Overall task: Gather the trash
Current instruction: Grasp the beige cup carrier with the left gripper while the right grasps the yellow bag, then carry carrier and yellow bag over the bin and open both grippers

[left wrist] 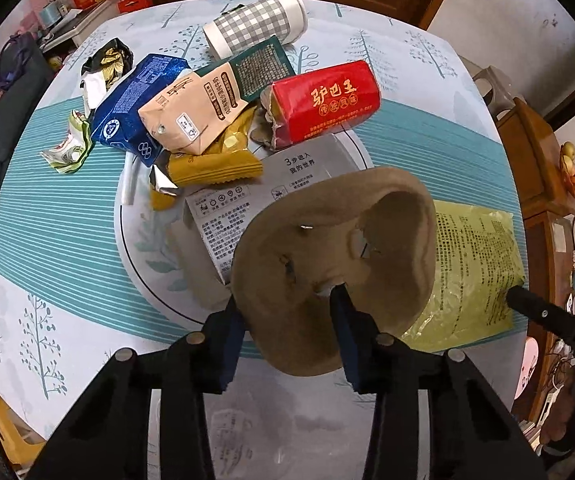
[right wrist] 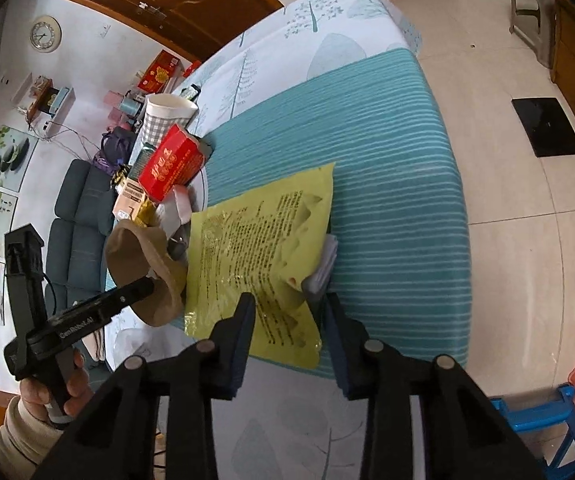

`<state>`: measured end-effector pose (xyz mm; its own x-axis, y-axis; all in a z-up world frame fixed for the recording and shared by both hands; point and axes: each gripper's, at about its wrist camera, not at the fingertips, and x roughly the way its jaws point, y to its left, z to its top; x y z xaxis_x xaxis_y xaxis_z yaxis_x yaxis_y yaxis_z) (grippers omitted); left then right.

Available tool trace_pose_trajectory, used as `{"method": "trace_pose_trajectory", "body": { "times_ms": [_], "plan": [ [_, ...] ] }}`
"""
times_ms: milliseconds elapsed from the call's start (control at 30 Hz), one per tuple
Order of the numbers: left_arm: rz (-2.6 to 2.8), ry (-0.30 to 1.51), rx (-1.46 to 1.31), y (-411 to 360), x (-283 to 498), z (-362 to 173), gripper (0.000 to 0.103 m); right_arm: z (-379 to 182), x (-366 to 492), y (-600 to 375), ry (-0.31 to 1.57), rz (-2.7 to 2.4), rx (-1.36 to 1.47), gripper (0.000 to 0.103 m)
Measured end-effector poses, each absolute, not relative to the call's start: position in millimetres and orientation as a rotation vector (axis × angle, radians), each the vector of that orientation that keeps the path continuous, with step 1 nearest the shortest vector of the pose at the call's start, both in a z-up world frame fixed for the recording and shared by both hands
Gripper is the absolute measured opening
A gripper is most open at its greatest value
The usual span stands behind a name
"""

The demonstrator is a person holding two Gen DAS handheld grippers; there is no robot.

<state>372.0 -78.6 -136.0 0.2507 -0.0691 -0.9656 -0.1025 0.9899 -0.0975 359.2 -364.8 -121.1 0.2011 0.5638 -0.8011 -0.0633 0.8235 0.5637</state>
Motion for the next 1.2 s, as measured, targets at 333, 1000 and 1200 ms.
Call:
{"method": "trace_pose_trajectory", "body": {
  "times_ms": [333,1000,1200],
  "plan": [
    [0.042,1.323,-0.165,-71.8,369.6,-134.9,0.033,-109.8,365.7,-363.9,1.266,0.433,0.414,0.035],
    [0.066,1.306,-0.186,-66.6,368.4,-136.4,0.016,-94.0,368.1,-334.4,1.166,0.611,0.377,0.003],
    [0.057,1.261,-0.185,-66.7,361.6,-121.5,0.013,-61.6,350.8,-316.3,1.095,0.590,0.227,0.003]
  ]
}}
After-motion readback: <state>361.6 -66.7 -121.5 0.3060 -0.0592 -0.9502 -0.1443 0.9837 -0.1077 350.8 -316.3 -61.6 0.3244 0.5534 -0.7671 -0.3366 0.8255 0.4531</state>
